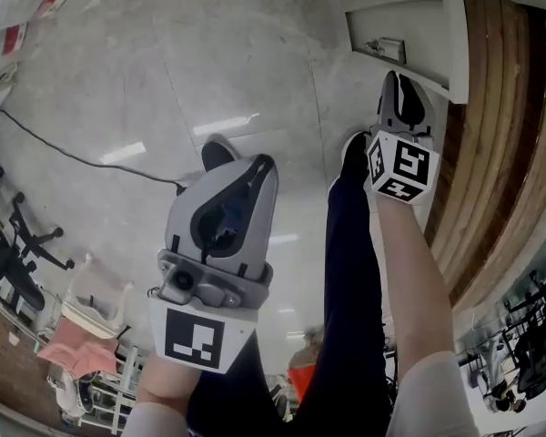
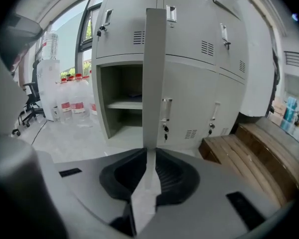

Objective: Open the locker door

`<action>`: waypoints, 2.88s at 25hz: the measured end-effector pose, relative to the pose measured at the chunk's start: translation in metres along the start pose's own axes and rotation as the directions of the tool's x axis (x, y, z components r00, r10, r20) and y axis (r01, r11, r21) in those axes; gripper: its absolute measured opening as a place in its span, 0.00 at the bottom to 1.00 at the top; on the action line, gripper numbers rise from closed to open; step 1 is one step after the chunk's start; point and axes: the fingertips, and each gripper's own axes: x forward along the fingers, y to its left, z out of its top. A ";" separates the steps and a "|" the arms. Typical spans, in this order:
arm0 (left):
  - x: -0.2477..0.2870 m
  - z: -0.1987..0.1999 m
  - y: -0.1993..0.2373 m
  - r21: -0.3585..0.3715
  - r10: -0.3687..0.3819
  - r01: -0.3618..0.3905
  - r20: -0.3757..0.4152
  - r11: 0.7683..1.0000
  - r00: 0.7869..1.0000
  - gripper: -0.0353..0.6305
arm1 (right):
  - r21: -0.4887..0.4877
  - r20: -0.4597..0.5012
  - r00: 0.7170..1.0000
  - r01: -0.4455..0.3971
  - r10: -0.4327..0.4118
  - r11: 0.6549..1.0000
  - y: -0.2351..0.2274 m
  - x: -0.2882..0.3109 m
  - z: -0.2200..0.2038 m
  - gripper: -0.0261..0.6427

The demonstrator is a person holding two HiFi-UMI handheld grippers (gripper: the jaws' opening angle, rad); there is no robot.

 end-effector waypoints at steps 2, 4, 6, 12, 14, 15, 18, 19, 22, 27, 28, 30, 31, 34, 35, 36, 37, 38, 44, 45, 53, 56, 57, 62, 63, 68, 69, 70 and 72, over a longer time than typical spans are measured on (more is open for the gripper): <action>0.004 0.001 -0.006 0.007 -0.016 0.016 -0.004 1.000 1.000 0.07 | 0.006 -0.004 1.000 0.007 -0.007 1.000 -0.010 0.001 -0.001 0.12; 0.009 0.003 -0.012 0.015 -0.029 0.029 -0.005 0.999 1.000 0.07 | 0.004 -0.007 1.000 0.013 -0.013 1.000 -0.018 0.001 -0.001 0.09; 0.013 0.005 -0.015 0.021 -0.038 0.039 -0.008 0.999 0.999 0.07 | 0.014 -0.010 1.000 0.026 -0.026 1.000 -0.027 0.002 0.001 0.07; 0.026 0.011 -0.023 0.028 -0.056 0.056 -0.015 0.998 0.998 0.07 | 0.059 -0.013 0.999 0.045 -0.044 0.997 -0.046 0.004 0.005 0.06; 0.030 0.012 -0.026 0.032 -0.065 0.066 -0.017 0.997 0.998 0.07 | 0.057 -0.010 0.999 0.044 -0.043 0.997 -0.049 0.004 0.006 0.06; 0.032 0.012 -0.028 0.034 -0.070 0.071 -0.018 0.997 0.997 0.07 | 0.055 -0.008 0.999 0.043 -0.043 0.998 -0.050 0.004 0.006 0.06; 0.038 0.013 -0.032 0.039 -0.081 0.082 -0.019 0.996 0.997 0.07 | 0.049 -0.001 0.999 0.041 -0.041 0.998 -0.052 0.003 0.009 0.06; 0.039 0.014 -0.033 0.039 -0.083 0.083 -0.018 0.996 0.996 0.07 | 0.052 0.004 0.999 0.039 -0.039 0.998 -0.053 0.002 0.010 0.06; 0.041 0.016 -0.035 0.040 -0.087 0.088 -0.017 0.995 0.996 0.07 | 0.065 0.016 0.999 0.039 -0.040 0.997 -0.056 0.001 0.013 0.06; 0.040 0.015 -0.032 0.044 -0.084 0.085 -0.022 0.995 0.996 0.07 | 0.040 0.016 0.999 0.031 -0.032 0.999 -0.052 0.000 0.014 0.06; 0.039 0.015 -0.030 0.045 -0.081 0.082 -0.022 0.996 0.996 0.07 | 0.032 0.018 1.000 0.025 -0.026 0.999 -0.049 0.000 0.015 0.06; 0.037 0.014 -0.027 0.046 -0.073 0.074 -0.023 0.996 0.997 0.07 | 0.027 0.021 1.000 0.017 -0.017 1.000 -0.046 0.000 0.017 0.06; 0.036 0.014 -0.025 0.044 -0.068 0.069 -0.023 0.997 0.997 0.07 | 0.028 0.023 1.000 0.014 -0.015 0.999 -0.045 0.000 0.018 0.06; 0.034 0.014 -0.022 0.039 -0.056 0.057 -0.022 0.998 0.998 0.07 | 0.033 0.028 1.000 0.014 -0.014 0.999 -0.043 -0.001 0.021 0.06; 0.033 0.014 -0.021 0.038 -0.053 0.054 -0.021 0.998 0.998 0.07 | 0.035 0.029 0.999 0.014 -0.015 0.999 -0.043 -0.001 0.023 0.06; 0.033 0.015 -0.021 0.038 -0.051 0.051 -0.020 0.998 0.999 0.07 | 0.035 0.032 0.999 0.013 -0.014 0.999 -0.043 -0.001 0.024 0.06; 0.033 0.015 -0.020 0.038 -0.048 0.049 -0.019 0.998 0.999 0.07 | 0.034 0.036 0.999 0.011 -0.012 0.999 -0.042 -0.002 0.026 0.06; 0.033 0.015 -0.020 0.038 -0.047 0.047 -0.018 0.998 0.999 0.07 | 0.029 0.043 0.999 0.007 -0.009 1.000 -0.041 -0.004 0.028 0.06; 0.032 0.016 -0.014 0.041 -0.033 0.034 -0.016 0.999 0.999 0.07 | -0.004 0.141 0.990 -0.032 0.032 0.999 -0.028 -0.030 0.063 0.06; 0.032 0.015 -0.012 0.041 -0.028 0.029 -0.017 0.999 0.999 0.07 | -0.001 0.164 0.986 -0.042 0.042 0.999 -0.026 -0.036 0.071 0.06; 0.024 0.018 0.009 0.045 0.042 -0.041 -0.010 0.998 0.999 0.07 | 0.007 0.308 0.947 -0.098 0.091 0.995 0.000 -0.095 0.128 0.06; 0.020 0.021 0.019 0.047 0.078 -0.078 0.006 0.996 0.997 0.07 | 0.017 0.336 0.935 -0.122 0.109 0.992 0.007 -0.113 0.141 0.06; 0.018 0.022 0.023 0.046 0.092 -0.093 0.012 0.995 0.996 0.07 | 0.019 0.342 0.933 -0.124 0.110 0.992 0.009 -0.118 0.145 0.06; 0.008 0.029 0.044 0.045 0.168 -0.170 0.043 0.984 0.985 0.07 | 0.048 0.372 0.924 -0.121 0.095 0.991 0.012 -0.133 0.161 0.06; 0.006 0.030 0.047 0.044 0.181 -0.183 0.048 0.982 0.982 0.07 | 0.055 0.375 0.922 -0.122 0.093 0.991 0.013 -0.135 0.162 0.06; 0.000 0.031 0.061 0.026 0.218 -0.219 0.056 0.975 0.974 0.07 | 0.029 0.385 0.916 -0.131 0.109 0.991 0.020 -0.138 0.170 0.06; -0.002 0.031 0.063 0.022 0.223 -0.225 0.056 0.974 0.973 0.07 | 0.022 0.390 0.913 -0.139 0.120 0.990 0.023 -0.139 0.172 0.06; -0.003 0.031 0.065 0.018 0.227 -0.228 0.058 0.973 0.972 0.07 | 0.021 0.396 0.909 -0.148 0.128 0.989 0.025 -0.140 0.174 0.06; -0.004 0.031 0.068 0.015 0.233 -0.234 0.061 0.972 0.971 0.07 | 0.024 0.404 0.905 -0.156 0.133 0.987 0.028 -0.141 0.178 0.06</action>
